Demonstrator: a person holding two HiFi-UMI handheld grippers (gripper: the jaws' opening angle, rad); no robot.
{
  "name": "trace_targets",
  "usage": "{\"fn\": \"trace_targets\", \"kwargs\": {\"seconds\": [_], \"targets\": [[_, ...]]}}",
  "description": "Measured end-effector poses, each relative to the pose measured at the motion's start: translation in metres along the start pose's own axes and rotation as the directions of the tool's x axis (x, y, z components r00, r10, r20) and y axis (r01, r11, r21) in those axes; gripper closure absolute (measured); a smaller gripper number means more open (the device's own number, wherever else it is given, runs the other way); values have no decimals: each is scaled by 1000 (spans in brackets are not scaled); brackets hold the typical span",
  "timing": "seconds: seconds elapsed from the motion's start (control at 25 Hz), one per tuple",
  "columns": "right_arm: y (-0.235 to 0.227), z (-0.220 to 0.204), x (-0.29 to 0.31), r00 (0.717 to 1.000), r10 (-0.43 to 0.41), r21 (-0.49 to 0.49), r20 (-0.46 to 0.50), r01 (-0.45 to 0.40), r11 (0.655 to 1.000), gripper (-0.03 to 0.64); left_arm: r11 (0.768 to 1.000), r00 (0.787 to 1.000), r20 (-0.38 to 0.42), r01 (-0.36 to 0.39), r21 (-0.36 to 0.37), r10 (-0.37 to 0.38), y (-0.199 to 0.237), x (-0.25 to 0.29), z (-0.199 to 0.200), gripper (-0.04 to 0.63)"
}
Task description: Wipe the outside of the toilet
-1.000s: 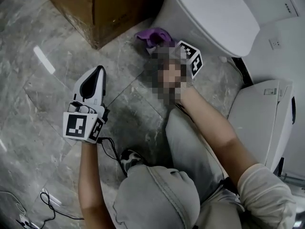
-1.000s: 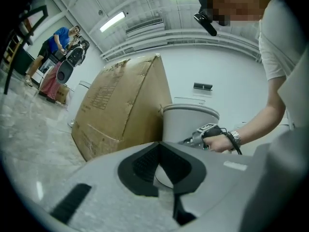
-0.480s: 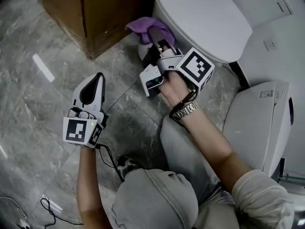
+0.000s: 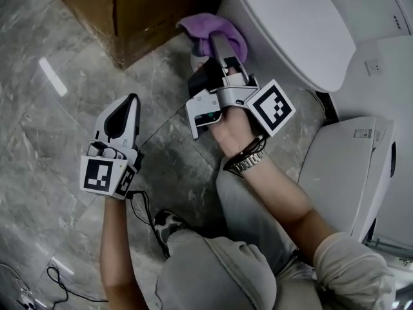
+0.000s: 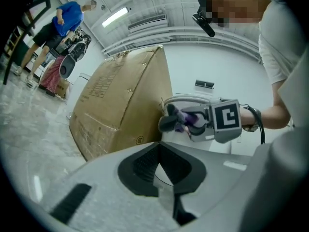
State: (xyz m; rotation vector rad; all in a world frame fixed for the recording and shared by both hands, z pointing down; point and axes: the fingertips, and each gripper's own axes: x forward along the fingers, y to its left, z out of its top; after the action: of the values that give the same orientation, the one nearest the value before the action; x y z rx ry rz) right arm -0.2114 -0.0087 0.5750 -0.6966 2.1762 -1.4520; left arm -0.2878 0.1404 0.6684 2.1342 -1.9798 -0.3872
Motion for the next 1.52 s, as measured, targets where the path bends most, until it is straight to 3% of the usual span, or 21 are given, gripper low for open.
{"fn": "trace_targets", "kwargs": {"seconds": [0.08,0.2,0.44,0.52,0.72,0.88,0.96,1.12,1.32,1.52], "targets": [[-51,-14,6,993,-116,61,10,116,991,474,1000,1000,5,-7,-12,7,7,0,-3,591],[-129,-36,16,959,-285,77,3,284,956,474,999,1000,15,-15,-34,15,15,-1,-7,591],[-242,-51,40,874,-486,164,18,477,863,475,998,1000,-1,-10,-60,10,27,-1,-23,591],[-257,-47,46,853,-521,127,35,513,849,476,998,1000,-9,-5,-68,5,28,1,-28,591],[-271,-38,54,836,-545,79,57,541,837,474,996,1000,-2,-2,-88,1,29,9,-30,591],[-271,-36,54,838,-544,51,46,542,839,475,996,1000,-5,6,-91,-6,26,9,-33,591],[-253,-29,60,858,-510,50,62,508,860,476,996,1000,-5,7,-89,-8,25,7,-33,591],[-196,-6,78,906,-404,58,127,400,915,476,996,1000,4,-9,-90,10,26,-1,-29,591],[-106,22,101,960,-214,-23,180,222,975,476,997,999,45,-17,-82,20,18,-4,-13,591],[-42,28,99,975,-96,-36,202,106,994,476,998,997,76,-20,-58,25,4,-15,-1,591]]}}
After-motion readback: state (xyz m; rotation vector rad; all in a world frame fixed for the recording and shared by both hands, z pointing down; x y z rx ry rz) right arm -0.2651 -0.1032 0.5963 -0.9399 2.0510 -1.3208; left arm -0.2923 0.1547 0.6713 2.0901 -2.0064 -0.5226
